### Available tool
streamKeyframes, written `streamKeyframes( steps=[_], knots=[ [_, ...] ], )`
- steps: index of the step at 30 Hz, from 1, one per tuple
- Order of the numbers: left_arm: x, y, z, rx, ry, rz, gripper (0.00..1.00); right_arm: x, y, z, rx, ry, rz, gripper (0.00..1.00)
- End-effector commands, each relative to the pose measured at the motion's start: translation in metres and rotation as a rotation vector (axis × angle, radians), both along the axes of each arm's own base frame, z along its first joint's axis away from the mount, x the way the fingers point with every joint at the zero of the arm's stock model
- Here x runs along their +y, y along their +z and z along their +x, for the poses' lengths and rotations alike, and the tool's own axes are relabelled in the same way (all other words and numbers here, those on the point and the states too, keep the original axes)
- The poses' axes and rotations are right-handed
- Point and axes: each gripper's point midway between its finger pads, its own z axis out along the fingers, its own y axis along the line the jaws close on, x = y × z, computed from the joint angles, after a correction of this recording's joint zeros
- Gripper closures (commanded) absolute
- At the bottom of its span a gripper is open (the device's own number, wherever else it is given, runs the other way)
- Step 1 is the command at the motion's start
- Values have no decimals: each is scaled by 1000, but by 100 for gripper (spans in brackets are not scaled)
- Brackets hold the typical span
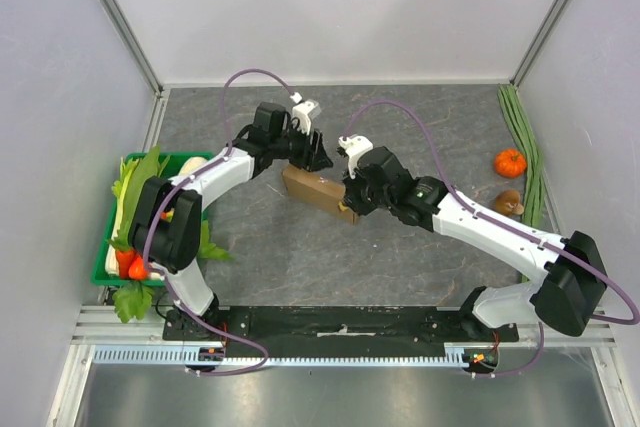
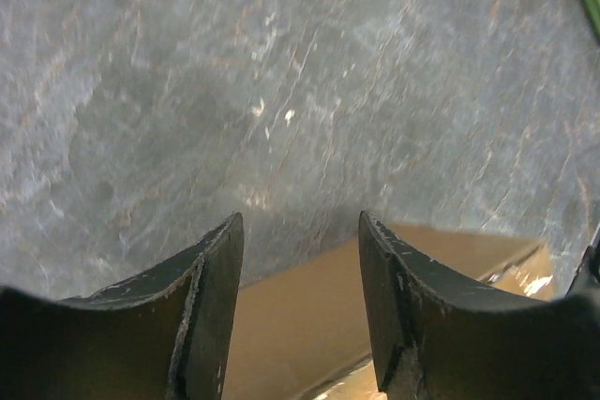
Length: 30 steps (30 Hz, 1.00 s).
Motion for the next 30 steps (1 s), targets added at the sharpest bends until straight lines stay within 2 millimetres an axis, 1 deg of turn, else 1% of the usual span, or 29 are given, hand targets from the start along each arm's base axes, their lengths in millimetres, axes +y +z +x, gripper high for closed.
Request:
streamKeyframes(
  steps=[1,3,4,7,11,15,20,22,23,25,26,30],
  knots=[
    [13,-10,-10,-36,0,47,42,-18,13,20,-65,-115,-50,100],
    [14,-8,-16,-32,-7,41,42,-22,17,26,-84,-138,-57,100],
    [15,-11,-19,-27,-8,45,42,-24,18,28,-90,-150,-60,100],
    [15,-6,-22,-34,-15,36,42,-27,19,36,-104,-167,-64,100],
    [8,11,-22,-51,-52,2,39,-29,21,43,-112,-177,-55,100],
    [0,25,-24,-45,-109,-26,34,-30,21,45,-108,-172,-42,100],
    [-6,48,-35,-69,-182,-67,26,-31,27,46,-109,-178,-14,100],
    [-7,48,-42,-93,-220,-64,23,-32,30,47,-106,-183,7,100],
    [-9,44,-45,-93,-230,-55,23,-32,29,46,-95,-184,14,100],
    [-10,33,-49,-92,-244,-24,23,-34,31,47,-91,-191,30,100],
    [-14,24,-55,-70,-261,-3,22,-34,32,47,-89,-188,37,100],
    [-22,5,-69,-53,-309,63,21,-39,31,50,-79,-205,50,100]
  ],
)
